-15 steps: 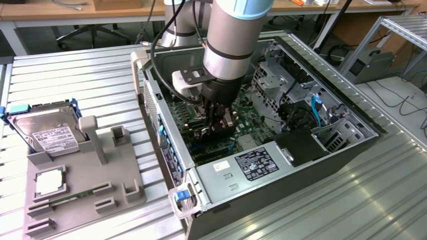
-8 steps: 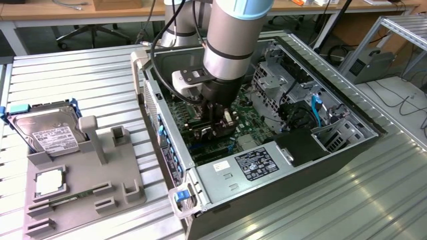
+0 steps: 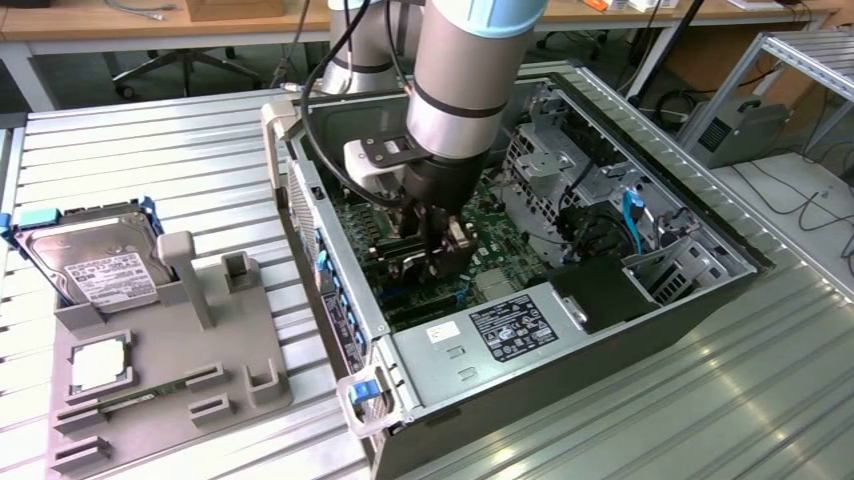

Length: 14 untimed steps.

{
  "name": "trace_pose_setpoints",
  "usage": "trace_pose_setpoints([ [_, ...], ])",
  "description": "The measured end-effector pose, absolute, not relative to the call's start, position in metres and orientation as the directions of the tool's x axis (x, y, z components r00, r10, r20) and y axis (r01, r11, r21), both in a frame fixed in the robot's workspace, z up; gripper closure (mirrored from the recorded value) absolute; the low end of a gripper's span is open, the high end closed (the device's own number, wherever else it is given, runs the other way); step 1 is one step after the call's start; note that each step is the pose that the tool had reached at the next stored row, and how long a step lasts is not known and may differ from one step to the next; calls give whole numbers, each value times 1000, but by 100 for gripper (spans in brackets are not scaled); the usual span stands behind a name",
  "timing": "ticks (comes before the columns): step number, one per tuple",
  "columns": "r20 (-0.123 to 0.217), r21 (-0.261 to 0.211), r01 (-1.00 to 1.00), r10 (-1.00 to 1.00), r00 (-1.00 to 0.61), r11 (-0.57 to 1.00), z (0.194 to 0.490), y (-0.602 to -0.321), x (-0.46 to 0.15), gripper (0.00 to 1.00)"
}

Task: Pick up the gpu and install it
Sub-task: 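Insert the gpu into the slot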

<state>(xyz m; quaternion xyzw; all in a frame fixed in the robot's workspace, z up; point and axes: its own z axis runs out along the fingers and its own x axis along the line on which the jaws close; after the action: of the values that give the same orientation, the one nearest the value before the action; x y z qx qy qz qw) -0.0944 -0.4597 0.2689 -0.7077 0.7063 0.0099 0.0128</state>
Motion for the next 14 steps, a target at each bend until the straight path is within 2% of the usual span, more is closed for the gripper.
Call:
trace_pose_setpoints([
  [14,-32,-4,-1000,-999,2,-2,311,-460,-94,30],
])
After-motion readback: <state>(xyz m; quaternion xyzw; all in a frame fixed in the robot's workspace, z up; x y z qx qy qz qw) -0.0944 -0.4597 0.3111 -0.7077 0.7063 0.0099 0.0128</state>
